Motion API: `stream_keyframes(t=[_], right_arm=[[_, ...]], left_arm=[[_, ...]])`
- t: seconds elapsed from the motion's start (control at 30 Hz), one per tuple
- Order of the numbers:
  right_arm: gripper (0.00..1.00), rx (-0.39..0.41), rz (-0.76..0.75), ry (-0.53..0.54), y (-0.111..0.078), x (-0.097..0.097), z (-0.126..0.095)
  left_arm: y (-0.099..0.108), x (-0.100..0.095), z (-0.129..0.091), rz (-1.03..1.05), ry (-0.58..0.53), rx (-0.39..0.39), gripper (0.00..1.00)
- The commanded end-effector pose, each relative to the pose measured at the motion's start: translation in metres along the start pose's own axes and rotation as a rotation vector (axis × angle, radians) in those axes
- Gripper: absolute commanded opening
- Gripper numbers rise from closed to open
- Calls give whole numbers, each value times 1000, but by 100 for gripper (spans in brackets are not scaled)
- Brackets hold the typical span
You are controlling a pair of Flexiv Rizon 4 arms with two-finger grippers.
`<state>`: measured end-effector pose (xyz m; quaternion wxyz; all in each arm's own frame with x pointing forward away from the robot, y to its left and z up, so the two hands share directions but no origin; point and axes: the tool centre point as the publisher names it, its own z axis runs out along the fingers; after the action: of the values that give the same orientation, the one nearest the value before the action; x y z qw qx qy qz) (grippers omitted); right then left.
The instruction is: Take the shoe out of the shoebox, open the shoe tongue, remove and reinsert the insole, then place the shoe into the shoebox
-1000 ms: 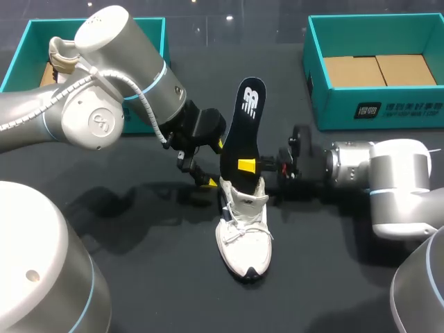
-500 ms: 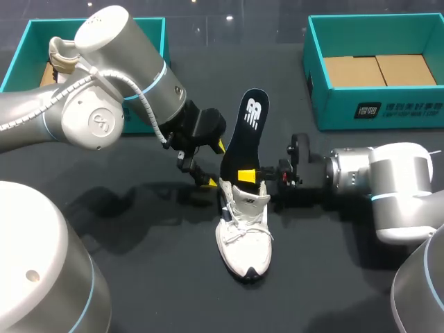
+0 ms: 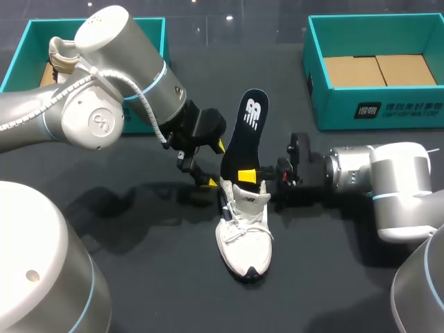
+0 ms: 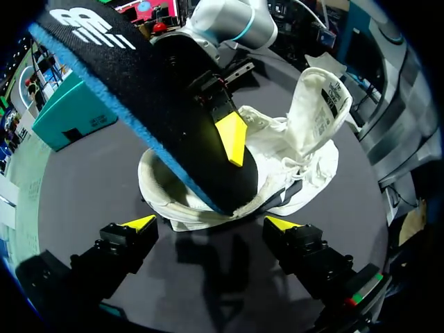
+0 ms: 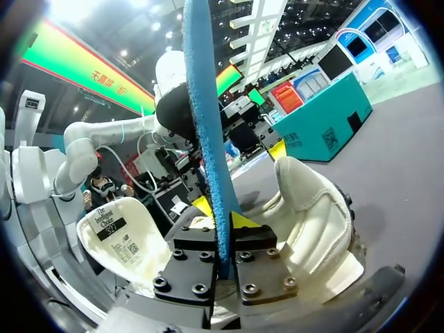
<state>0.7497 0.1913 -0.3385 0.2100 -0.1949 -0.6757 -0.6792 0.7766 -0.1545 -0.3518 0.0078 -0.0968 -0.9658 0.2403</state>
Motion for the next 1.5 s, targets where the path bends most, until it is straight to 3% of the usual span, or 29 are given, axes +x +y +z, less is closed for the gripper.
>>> stream_keyframes(t=[0.03, 0.1, 0.47, 0.73, 1.1, 1.37, 1.5], right_arm=[[7, -2, -7, 9, -1, -4, 0], [15, -9, -16, 15, 1, -5, 0], [18, -19, -52, 36, 9, -6, 1], [32, -28, -84, 40, 18, -4, 2], [29, -105, -125, 14, 35, -9, 3], [35, -144, -149, 14, 44, -7, 5], [31, -161, -151, 10, 47, -7, 5]], left_arm=[[0, 0, 0, 1, -1, -2, 100], [0, 0, 0, 1, -1, -2, 100], [0, 0, 0, 1, -1, -2, 100], [0, 0, 0, 1, -1, -2, 100], [0, 0, 0, 1, -1, -2, 100], [0, 0, 0, 1, -1, -2, 100], [0, 0, 0, 1, -1, -2, 100]])
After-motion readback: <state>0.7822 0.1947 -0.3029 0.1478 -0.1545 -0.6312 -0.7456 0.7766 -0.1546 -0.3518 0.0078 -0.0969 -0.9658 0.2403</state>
